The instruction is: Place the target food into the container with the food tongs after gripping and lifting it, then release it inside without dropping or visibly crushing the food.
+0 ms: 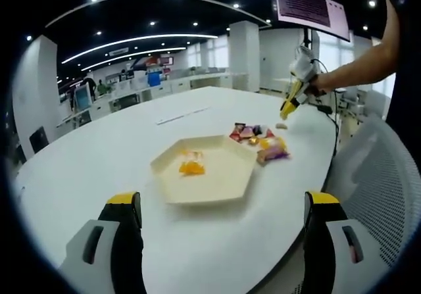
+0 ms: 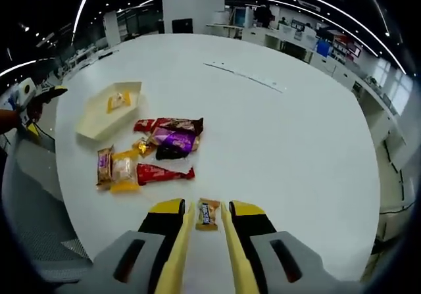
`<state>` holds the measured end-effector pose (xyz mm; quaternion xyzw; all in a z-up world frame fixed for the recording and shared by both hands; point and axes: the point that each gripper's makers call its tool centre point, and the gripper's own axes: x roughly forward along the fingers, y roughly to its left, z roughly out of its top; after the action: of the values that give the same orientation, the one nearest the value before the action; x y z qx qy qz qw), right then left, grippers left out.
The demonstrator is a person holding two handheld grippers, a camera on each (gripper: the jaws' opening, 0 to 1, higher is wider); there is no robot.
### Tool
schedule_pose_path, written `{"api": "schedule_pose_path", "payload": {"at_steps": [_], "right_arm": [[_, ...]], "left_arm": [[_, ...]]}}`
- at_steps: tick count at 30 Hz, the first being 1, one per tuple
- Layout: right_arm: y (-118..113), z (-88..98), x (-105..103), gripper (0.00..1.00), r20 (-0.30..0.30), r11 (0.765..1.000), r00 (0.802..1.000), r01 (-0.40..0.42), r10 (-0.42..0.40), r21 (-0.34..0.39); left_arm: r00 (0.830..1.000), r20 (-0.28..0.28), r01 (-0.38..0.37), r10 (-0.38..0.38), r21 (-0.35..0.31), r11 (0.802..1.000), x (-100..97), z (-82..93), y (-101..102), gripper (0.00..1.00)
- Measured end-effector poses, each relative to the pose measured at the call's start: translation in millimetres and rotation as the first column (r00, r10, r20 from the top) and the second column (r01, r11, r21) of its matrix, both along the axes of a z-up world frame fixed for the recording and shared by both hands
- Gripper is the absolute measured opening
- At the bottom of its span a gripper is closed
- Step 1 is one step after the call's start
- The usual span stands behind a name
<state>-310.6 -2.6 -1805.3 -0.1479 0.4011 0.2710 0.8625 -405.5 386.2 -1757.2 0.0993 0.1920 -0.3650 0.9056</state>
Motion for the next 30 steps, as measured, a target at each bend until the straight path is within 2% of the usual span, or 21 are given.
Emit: {"api": "schedule_pose_path", "payload": {"at_steps": [11, 15, 17, 21, 28, 30], "right_arm": [[2, -14.5, 0, 0.26, -0.022, 1.0, 1.0, 0.014, -0.014, 0.004], [-2, -15.8, 3, 0.26, -0.034, 0.993, 0.995, 0.093, -0.091, 0.069], [-4, -23.5, 0, 0.26, -0.034, 0.996, 0.997, 0.072, -0.07, 0.046], [-6, -28.1, -3, 0.26, -0.038, 0.995, 0.996, 0.08, -0.079, 0.052], [0, -24.9, 2, 0.26, -0.015, 0.997, 0.998, 0.061, -0.061, 0.054], [4, -26.7, 4, 0.26, -0.025, 0.998, 0.999, 0.044, -0.043, 0.046]], "left_arm": [[1.0, 0.001, -0.005, 0.005, 0.007, 1.0, 1.0, 0.0, 2, 0.99], [1.0, -0.009, -0.006, 0.006, 0.0, 1.0, 0.4, -1.4, 2, 0.99], [1.0, -0.009, 0.0, 0.001, 0.006, 1.0, -1.1, -2.2, 1, 0.99], [1.0, -0.004, -0.004, 0.004, 0.011, 1.0, -0.3, -2.0, 1, 0.99], [1.0, -0.007, -0.021, 0.021, 0.009, 1.0, 2.0, -1.8, 4, 0.99], [1.0, -0.009, -0.02, 0.02, 0.012, 1.0, 1.9, -2.6, 4, 0.99]]}}
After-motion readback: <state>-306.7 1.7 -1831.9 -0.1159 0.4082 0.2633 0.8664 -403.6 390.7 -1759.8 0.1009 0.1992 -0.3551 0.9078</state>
